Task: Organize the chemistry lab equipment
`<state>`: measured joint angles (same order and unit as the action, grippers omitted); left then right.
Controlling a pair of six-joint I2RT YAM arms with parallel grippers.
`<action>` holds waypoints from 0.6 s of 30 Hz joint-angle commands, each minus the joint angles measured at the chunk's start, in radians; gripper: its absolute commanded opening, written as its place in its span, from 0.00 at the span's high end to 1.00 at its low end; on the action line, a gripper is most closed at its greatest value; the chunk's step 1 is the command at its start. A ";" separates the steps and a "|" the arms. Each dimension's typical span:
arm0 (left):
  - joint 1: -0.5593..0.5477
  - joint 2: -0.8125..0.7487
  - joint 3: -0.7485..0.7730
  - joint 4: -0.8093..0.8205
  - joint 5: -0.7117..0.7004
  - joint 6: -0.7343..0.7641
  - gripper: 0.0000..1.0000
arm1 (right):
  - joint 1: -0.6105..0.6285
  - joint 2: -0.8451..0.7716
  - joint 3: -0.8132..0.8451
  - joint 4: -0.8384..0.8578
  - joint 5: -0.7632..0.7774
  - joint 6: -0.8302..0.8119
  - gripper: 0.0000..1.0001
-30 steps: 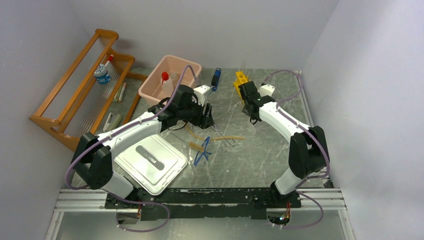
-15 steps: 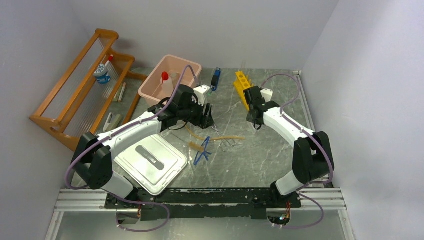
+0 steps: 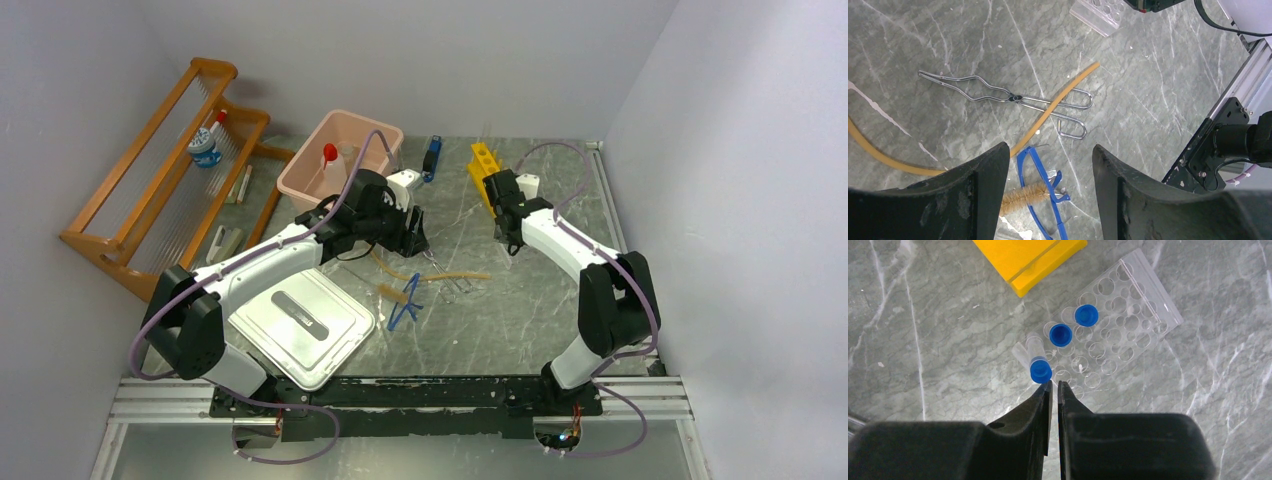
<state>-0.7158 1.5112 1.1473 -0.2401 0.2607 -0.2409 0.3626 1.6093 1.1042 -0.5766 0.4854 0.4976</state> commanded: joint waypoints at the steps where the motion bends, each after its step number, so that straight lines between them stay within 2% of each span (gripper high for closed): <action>1: 0.003 -0.032 -0.008 0.025 -0.010 -0.003 0.34 | -0.009 0.021 0.031 -0.011 0.048 -0.017 0.87; 18: 0.003 -0.031 -0.009 0.022 -0.015 -0.003 0.34 | -0.022 0.050 0.063 0.025 0.043 -0.024 0.87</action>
<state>-0.7158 1.5074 1.1473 -0.2390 0.2607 -0.2405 0.3523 1.6497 1.1343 -0.5648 0.5102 0.4778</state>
